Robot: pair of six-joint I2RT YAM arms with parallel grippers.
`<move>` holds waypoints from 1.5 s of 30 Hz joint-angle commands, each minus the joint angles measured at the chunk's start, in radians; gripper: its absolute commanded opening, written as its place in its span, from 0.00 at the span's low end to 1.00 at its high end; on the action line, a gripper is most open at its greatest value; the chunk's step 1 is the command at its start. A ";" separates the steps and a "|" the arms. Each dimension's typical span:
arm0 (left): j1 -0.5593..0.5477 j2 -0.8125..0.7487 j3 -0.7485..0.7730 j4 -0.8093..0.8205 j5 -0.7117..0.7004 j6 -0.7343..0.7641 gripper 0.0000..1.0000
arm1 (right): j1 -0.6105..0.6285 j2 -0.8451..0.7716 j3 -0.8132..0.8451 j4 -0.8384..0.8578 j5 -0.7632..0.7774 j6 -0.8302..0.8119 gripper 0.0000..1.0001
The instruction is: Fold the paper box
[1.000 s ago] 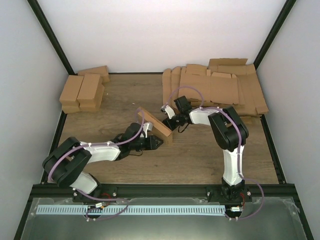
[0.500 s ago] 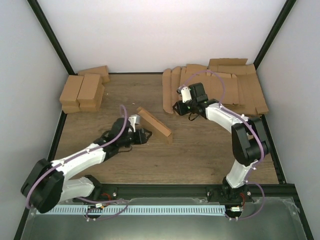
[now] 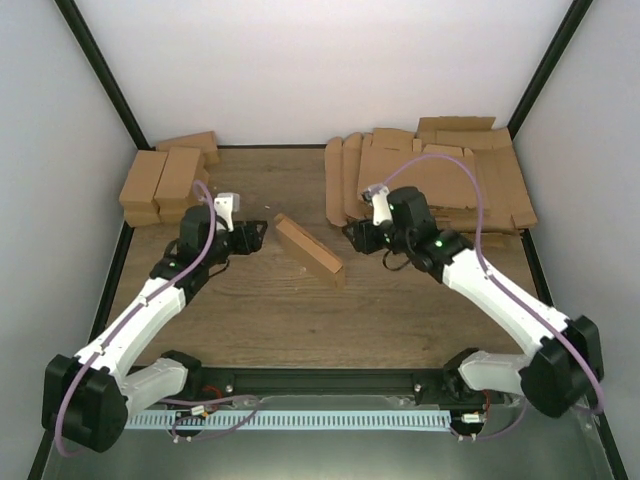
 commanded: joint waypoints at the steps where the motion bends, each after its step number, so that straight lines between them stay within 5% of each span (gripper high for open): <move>1: 0.006 -0.017 -0.006 0.139 0.064 0.185 0.75 | 0.004 -0.119 -0.090 -0.076 -0.051 0.111 0.63; 5: 0.017 -0.001 0.039 0.106 -0.004 0.244 0.92 | 0.003 -0.164 -0.084 -0.179 -0.137 0.127 0.70; 8: 0.059 0.062 0.100 0.075 0.121 0.310 0.91 | 0.002 -0.277 -0.175 -0.094 -0.214 0.208 0.97; 13: 0.094 0.158 0.102 0.177 0.222 0.331 0.87 | 0.002 -0.425 -0.280 0.002 -0.235 0.313 1.00; 17: 0.098 0.244 0.135 0.204 0.327 0.388 0.77 | 0.004 -0.397 -0.219 -0.095 -0.166 0.358 1.00; 23: 0.096 0.332 0.183 0.169 0.440 0.475 0.66 | 0.020 -0.340 -0.214 -0.143 -0.141 0.472 0.84; 30: 0.097 0.375 0.205 0.165 0.428 0.524 0.61 | 0.087 -0.300 -0.224 -0.094 -0.051 0.549 0.52; 45: 0.091 0.459 0.263 0.054 0.452 0.598 0.39 | 0.178 -0.149 -0.137 -0.085 0.052 0.553 0.45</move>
